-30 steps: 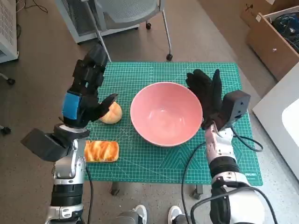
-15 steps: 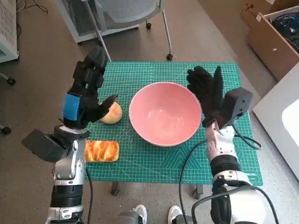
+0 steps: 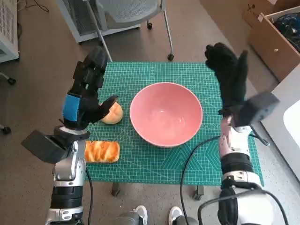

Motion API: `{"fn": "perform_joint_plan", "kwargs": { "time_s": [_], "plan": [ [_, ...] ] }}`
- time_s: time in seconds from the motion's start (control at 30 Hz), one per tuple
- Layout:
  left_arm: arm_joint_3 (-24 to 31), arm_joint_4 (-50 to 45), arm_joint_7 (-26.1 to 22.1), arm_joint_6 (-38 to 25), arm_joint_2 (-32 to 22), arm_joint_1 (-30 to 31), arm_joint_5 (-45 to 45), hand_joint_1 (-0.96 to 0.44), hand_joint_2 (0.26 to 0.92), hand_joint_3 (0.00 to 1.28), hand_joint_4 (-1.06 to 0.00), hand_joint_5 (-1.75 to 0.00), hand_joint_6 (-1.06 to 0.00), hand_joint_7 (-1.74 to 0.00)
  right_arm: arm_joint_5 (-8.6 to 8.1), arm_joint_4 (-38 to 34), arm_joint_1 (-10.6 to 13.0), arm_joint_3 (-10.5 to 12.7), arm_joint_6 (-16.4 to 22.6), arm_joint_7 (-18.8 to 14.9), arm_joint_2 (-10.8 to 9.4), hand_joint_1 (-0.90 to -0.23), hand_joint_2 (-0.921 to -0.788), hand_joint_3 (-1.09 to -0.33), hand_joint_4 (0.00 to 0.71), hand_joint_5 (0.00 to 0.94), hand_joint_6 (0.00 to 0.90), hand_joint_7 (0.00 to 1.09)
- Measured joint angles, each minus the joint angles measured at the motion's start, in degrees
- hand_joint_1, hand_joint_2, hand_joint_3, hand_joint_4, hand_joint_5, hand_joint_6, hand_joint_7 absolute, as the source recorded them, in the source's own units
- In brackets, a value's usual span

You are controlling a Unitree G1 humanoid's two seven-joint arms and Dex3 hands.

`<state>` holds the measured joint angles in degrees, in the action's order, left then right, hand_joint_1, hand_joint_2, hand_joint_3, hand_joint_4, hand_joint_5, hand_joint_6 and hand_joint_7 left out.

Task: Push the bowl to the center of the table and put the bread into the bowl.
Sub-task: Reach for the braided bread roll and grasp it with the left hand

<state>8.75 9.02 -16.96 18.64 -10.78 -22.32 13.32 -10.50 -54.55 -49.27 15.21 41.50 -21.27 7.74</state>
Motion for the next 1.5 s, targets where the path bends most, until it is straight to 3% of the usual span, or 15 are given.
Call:
{"fn": "perform_joint_plan", "kwargs": {
  "time_s": [0.1, 0.27, 0.6, 1.07, 1.5],
  "plan": [
    [-0.4, 0.0, 0.1, -0.1, 0.0, -0.1, -0.1, -0.45, 0.921, 0.2, -0.04, -0.08, 0.0, -0.43, -1.31, 4.5, 1.5, -0.3, 1.1, -2.3, 0.4, -0.587, -0.921, -0.79, 0.157, 0.009, 0.075, 0.37],
    [-0.9, -0.8, 0.3, -1.0, -0.1, -0.2, -0.3, -0.44, 0.92, 0.2, -0.04, -0.08, 0.0, -0.44, -2.2, 13.9, 5.4, -1.7, 0.8, -2.7, 0.9, -0.621, -0.921, -0.762, 0.179, 0.016, 0.103, 0.39],
    [0.4, -2.7, -2.3, -1.2, -5.4, -0.7, -1.4, -0.46, 0.907, 0.18, -0.07, -0.09, 0.0, -0.48, -1.56, 24.5, 10.3, -4.0, -3.2, -1.1, 1.1, -0.63, -0.921, -0.754, 0.191, 0.016, 0.104, 0.39],
    [2.9, -6.6, -5.7, 6.1, -23.4, 2.7, -14.5, -0.52, 0.866, 0.13, -0.09, -0.1, 0.0, -0.57, -0.54, 23.6, 10.1, -4.3, -4.2, 1.0, 1.2, -0.631, -0.921, -0.755, 0.195, 0.012, 0.101, 0.4],
    [2.9, -12.4, -11.7, 6.4, -31.6, 13.9, -18.8, -0.46, 0.827, 0.06, -0.15, -0.08, -0.03, -0.61, -0.62, 20.4, 8.5, -4.5, -4.0, 1.7, 1.0, -0.654, -0.921, -0.741, 0.2, 0.01, 0.1, 0.39]
  ]
}}
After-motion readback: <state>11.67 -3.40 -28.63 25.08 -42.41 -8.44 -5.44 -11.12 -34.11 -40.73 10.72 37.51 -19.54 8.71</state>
